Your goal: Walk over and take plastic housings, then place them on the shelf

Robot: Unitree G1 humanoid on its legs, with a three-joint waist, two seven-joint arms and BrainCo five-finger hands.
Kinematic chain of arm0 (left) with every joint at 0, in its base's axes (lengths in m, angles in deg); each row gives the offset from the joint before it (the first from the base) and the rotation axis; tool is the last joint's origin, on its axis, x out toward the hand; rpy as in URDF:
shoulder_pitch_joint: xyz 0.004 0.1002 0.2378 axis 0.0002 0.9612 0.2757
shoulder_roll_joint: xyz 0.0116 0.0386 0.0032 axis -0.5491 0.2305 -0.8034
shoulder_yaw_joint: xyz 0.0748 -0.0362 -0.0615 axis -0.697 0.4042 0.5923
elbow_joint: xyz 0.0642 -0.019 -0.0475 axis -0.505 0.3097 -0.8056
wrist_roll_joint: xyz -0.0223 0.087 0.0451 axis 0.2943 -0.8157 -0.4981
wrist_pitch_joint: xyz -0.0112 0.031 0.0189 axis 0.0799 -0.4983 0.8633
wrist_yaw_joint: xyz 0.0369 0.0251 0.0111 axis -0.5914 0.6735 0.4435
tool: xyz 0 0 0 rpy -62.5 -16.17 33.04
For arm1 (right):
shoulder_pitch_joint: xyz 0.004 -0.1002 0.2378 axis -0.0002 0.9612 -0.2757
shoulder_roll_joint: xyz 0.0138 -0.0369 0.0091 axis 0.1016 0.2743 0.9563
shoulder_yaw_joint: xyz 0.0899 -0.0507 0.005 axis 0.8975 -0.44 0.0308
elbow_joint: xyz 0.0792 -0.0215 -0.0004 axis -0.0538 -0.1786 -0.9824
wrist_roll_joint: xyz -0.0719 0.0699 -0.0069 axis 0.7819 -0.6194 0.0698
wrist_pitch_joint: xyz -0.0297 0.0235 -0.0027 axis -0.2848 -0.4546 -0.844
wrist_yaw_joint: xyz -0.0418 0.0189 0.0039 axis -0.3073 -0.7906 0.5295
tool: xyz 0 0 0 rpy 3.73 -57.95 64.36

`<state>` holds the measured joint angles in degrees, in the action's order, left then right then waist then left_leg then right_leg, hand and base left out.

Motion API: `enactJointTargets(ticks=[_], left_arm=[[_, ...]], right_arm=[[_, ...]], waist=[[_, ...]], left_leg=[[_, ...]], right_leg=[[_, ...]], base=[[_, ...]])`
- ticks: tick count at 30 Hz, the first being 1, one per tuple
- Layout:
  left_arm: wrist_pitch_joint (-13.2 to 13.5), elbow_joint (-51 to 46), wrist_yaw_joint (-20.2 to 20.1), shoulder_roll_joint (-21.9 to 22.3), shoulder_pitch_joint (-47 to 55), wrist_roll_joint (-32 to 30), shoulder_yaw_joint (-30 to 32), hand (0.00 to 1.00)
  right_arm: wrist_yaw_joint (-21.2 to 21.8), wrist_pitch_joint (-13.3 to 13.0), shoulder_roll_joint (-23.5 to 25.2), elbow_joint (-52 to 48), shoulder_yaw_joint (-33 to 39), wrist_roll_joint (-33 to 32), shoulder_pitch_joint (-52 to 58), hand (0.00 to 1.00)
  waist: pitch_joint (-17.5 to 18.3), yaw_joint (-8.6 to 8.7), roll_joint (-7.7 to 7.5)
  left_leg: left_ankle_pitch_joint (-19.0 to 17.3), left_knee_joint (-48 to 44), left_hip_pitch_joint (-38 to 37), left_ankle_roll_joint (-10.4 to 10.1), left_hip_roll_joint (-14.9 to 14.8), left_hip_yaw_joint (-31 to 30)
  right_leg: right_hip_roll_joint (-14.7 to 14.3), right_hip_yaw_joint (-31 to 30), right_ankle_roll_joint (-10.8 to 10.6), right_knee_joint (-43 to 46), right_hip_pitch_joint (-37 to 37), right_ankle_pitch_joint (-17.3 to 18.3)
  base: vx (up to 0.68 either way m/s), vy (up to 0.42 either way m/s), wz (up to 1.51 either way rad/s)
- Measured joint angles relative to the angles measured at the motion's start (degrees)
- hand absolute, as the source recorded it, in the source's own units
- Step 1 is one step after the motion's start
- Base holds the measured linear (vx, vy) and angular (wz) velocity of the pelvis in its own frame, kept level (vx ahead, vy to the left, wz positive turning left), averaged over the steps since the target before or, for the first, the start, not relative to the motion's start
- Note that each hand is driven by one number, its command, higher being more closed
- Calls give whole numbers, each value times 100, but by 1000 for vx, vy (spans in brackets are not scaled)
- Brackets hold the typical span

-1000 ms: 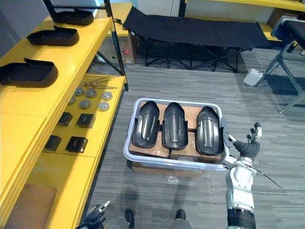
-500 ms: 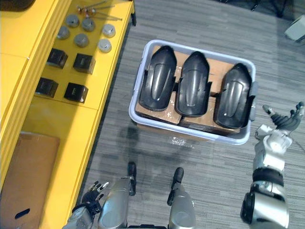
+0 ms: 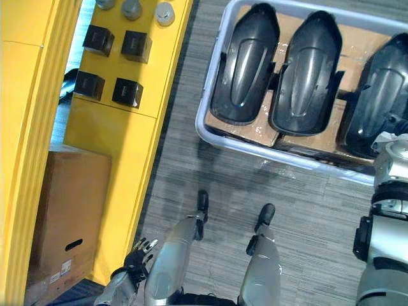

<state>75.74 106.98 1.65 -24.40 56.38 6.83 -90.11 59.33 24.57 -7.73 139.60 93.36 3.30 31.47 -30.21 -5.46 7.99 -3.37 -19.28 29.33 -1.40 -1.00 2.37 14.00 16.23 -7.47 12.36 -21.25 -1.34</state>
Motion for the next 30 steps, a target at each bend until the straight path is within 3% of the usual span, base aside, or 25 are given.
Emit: enactJointTargets(ticks=[4, 8, 9, 15, 24, 25, 30], left_arm=[[23, 13, -50, 10, 0, 25, -99, 0], [50, 43, -54, -16, 0, 227, -211, 0], [63, 43, -54, -16, 0, 231, -221, 0], [118, 57, -54, -11, -3, 451, -290, 0], [219, 84, -54, -11, -17, 448, -400, 0], [218, 86, -54, -8, -17, 448, -426, 0], [223, 98, -59, 86, -17, 446, -500, 0]], right_arm=[[-294, 297, -110, 92, -93, 14, -181, 0], [-383, 495, -150, 149, -151, 136, -315, 0], [-390, 584, -152, 165, -174, 163, -339, 100], [-271, 871, -493, 505, -365, 250, -396, 100], [41, 896, -752, 845, -277, 408, -371, 100], [231, 981, -718, 895, -239, 400, -372, 100], [198, 798, -552, 932, -203, 625, -267, 100]], waist=[[-32, -28, 110], [-23, -53, 124], [-22, -58, 126], [-9, -126, 147], [25, -187, 198], [39, -190, 219], [162, -213, 400]], left_leg=[[103, 86, 112, -5, 62, -80], [125, 84, 195, -5, 69, -84], [125, 84, 194, -5, 73, -84], [190, 123, 271, -19, 164, -186], [304, 271, 201, -65, 192, -298], [325, 315, 177, -84, 184, -303], [337, 314, 148, -101, 160, -315]], right_leg=[[90, 81, 32, 240, -199, 101], [113, 82, 44, 315, -315, 116], [124, 82, 26, 333, -320, 136], [248, 142, 11, 633, -478, 311], [306, 258, 51, 828, -477, 442], [301, 262, 60, 835, -477, 449], [299, 262, 75, 930, -484, 516]], base=[[-10, -3, 14], [0, 2, 1], [0, 0, 0], [5, 3, 12], [5, -3, 8], [3, -33, 1], [0, 0, 0]])
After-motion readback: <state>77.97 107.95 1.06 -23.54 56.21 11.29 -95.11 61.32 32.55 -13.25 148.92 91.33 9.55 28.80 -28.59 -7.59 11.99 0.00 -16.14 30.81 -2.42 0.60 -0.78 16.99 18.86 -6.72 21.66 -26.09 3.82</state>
